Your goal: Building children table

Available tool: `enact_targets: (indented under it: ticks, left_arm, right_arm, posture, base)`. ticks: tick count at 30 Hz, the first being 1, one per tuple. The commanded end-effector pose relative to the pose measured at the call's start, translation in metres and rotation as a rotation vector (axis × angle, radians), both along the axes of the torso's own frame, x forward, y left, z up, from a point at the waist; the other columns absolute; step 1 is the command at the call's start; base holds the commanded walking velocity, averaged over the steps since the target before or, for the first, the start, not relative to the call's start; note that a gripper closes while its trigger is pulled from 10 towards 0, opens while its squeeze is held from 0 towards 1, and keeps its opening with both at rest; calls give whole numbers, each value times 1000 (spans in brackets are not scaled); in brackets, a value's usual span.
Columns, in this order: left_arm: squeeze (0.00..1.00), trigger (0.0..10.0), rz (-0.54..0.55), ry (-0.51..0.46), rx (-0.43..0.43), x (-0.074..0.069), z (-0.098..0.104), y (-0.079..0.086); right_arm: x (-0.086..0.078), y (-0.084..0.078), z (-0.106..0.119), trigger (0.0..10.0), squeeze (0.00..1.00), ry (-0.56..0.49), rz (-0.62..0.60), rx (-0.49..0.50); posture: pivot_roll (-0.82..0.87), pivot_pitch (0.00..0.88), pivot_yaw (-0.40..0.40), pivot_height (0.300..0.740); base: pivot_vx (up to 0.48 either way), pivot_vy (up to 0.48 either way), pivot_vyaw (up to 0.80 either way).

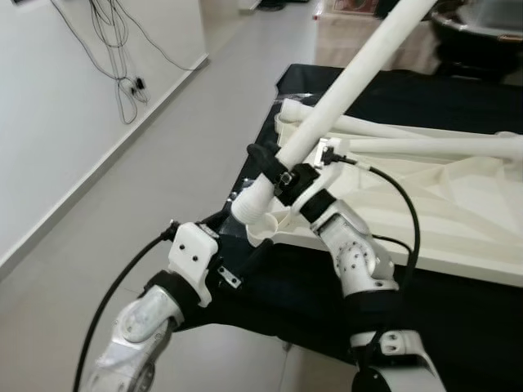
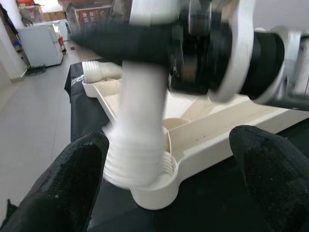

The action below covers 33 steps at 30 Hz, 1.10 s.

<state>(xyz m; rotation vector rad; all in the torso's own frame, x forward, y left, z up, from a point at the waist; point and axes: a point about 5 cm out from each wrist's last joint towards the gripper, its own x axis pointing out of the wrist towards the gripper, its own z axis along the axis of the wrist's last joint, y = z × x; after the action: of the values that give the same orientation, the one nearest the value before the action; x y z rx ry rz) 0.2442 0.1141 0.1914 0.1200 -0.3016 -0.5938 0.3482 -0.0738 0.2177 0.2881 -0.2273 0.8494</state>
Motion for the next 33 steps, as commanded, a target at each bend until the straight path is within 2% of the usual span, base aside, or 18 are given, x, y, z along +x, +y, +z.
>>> enact_targets:
  ticks: [1, 5, 11, 13, 14, 17, 19, 20, 22, 23, 24, 26, 33]
  left_arm:
    - [0, 10000, 0, 22, 19, -1, -3, 3]
    - [0, 10000, -6, 23, 20, -1, -3, 2]
    - [0, 10000, 0, 0, 10, 2, 5, 3]
    - [0, 10000, 10, -82, -28, 9, 33, 6]
    - [0, 10000, 9, -173, -70, 13, 64, 9]
    - [0, 10000, 6, -209, -83, 14, 75, 10]
    - [0, 10000, -11, -315, -101, 14, 109, 12]
    - [0, 10000, -11, -315, -101, 14, 109, 12]
    - [0, 10000, -22, -389, -98, 14, 129, 13]
    - [0, 10000, -22, -389, -98, 14, 129, 13]
    - [0, 10000, -14, -446, -82, 15, 143, 14]
    - [0, 10000, -8, -463, -80, 18, 148, 15]
    - [0, 10000, -14, -432, -107, 37, 157, 13]
  right_arm:
    - [-4, 6, -4, 10000, 0, -78, 11, -132]
    - [-3, 5, 1, 10000, 0, -88, 9, -126]
    - [-4, 3, 3, 10000, 0, -132, -25, -199]
    - [3, -3, 3, 10000, 0, -162, -141, -297]
    - [9, -9, 4, 10000, 0, -177, -227, -329]
    - [11, -12, 5, 10000, 0, -178, -251, -327]
    - [17, -20, 9, 10000, 0, -190, -332, -365]
    - [17, -20, 9, 10000, 0, -190, -332, -365]
    - [21, -24, 11, 10000, 0, -191, -365, -386]
    - [21, -24, 11, 10000, 0, -191, -365, -386]
    - [21, -25, 13, 10000, 0, -207, -364, -405]
    - [19, -22, 14, 10000, 0, -226, -346, -420]
    - [4, 1, 11, 10000, 0, -325, -240, -472]
  posture:
    - [73, 139, 30, 740]
    - [72, 135, 27, 740]
    - [70, 131, 26, 740]
    - [66, 127, 27, 740]
    - [64, 122, 29, 740]
    - [64, 122, 29, 740]
    - [60, 113, 31, 740]
    - [60, 113, 31, 740]
    - [57, 107, 32, 740]
    - [57, 107, 32, 740]
    - [56, 103, 33, 740]
    - [54, 98, 34, 740]
    - [48, 84, 38, 740]
  base:
    - [0, 0, 0]
    - [0, 0, 0]
    - [0, 0, 0]
    - [0, 0, 0]
    - [0, 0, 0]
    - [0, 0, 0]
    - [0, 0, 0]
    - [0, 0, 0]
    - [0, 0, 0]
    - [0, 0, 0]
    - [0, 0, 0]
    - [0, 0, 0]
    - [0, 0, 0]
